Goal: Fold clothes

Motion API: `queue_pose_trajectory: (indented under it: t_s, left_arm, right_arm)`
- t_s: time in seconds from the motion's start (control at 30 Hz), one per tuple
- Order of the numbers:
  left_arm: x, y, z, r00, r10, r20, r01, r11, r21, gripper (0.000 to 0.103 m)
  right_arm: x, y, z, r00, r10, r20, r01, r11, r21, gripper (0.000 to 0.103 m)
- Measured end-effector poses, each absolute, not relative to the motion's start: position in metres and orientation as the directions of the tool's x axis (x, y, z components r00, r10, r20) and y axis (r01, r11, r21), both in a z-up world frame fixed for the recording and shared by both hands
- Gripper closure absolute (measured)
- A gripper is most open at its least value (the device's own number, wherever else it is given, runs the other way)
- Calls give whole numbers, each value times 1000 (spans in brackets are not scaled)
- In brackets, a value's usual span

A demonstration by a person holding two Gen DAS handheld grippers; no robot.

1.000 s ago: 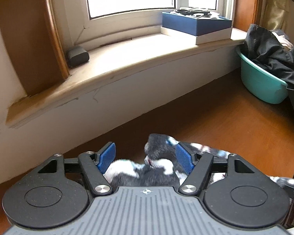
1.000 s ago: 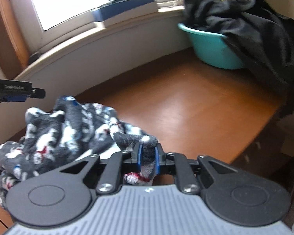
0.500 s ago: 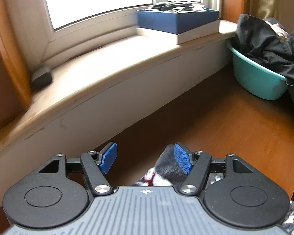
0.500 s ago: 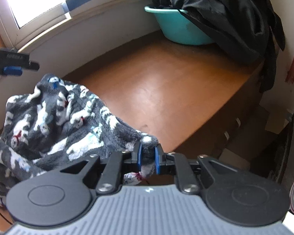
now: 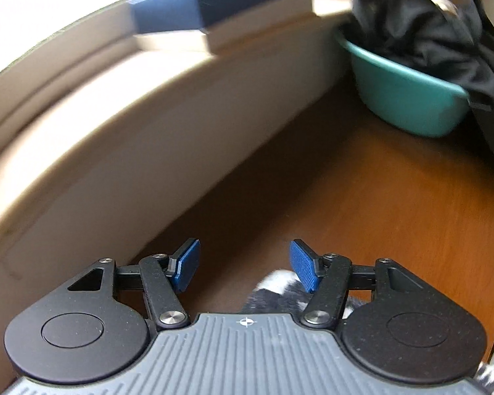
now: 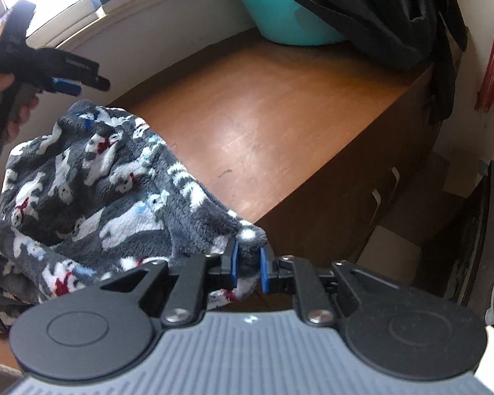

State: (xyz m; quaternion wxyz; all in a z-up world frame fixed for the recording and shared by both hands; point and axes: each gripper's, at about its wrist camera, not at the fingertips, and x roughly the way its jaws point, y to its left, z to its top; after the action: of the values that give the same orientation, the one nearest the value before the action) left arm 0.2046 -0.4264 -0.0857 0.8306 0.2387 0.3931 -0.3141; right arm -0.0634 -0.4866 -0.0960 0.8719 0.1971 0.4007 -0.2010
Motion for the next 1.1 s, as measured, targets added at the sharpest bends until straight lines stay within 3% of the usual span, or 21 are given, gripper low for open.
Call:
queue_pose_trajectory:
  t_s: [0.47, 0.57, 0.63, 0.67, 0.8, 0.97, 1.1]
  left_arm:
    - [222, -415, -134, 338, -303, -891, 756, 651, 65, 36]
    - [228, -409, -136, 301, -336, -892, 744, 668, 0, 47]
    - [231, -406, -137, 279, -359, -891, 736, 676, -42, 63]
    - [232, -405, -138, 269, -371, -889, 730, 681, -64, 65]
    - [229, -406, -137, 281, -369, -886, 735, 676, -48, 80]
    - [228, -402, -129, 291, -391, -873, 740, 671, -54, 85]
    - [228, -395, -124, 302, -398, -866, 748, 662, -43, 85]
  right_arm:
    - [-61, -491, -103, 590, -187, -786, 509, 842, 181, 88]
    - [-60, -491, -104, 588, -186, -787, 509, 841, 182, 88]
    - [-60, -492, -104, 586, -184, -789, 511, 840, 184, 88]
    - [-60, -492, -105, 585, -182, -790, 511, 839, 185, 88]
    - [-59, -494, -105, 588, -174, -790, 529, 821, 213, 83]
    - [-60, -499, -109, 587, -176, -790, 564, 790, 242, 65]
    - [-66, -506, -114, 602, -152, -784, 595, 740, 313, 58]
